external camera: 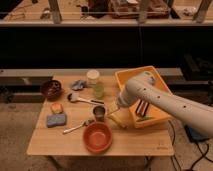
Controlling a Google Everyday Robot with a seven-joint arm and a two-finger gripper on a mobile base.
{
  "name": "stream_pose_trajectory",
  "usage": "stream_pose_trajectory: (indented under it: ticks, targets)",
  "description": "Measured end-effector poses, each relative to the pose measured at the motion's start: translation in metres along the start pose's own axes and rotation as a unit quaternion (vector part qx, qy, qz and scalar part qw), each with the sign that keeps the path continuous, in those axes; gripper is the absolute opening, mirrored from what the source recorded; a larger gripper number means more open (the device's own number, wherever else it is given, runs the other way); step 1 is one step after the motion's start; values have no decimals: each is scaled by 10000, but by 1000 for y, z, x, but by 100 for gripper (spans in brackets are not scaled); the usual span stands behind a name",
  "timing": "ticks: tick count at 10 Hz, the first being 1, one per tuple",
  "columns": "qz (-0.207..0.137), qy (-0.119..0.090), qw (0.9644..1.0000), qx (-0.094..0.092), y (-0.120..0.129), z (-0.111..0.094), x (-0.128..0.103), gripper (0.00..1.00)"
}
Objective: Place banana in plastic cup
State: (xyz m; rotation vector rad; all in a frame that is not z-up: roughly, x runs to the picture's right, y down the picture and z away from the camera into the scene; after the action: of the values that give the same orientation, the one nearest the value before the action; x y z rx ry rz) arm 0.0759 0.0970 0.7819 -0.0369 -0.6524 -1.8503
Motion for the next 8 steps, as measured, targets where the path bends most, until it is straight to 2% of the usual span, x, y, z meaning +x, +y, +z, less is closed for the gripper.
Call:
stream_pose_trajectory:
  ticks: [8]
  targets:
    - [18,-53,10000,-42,3,-5,-2,70]
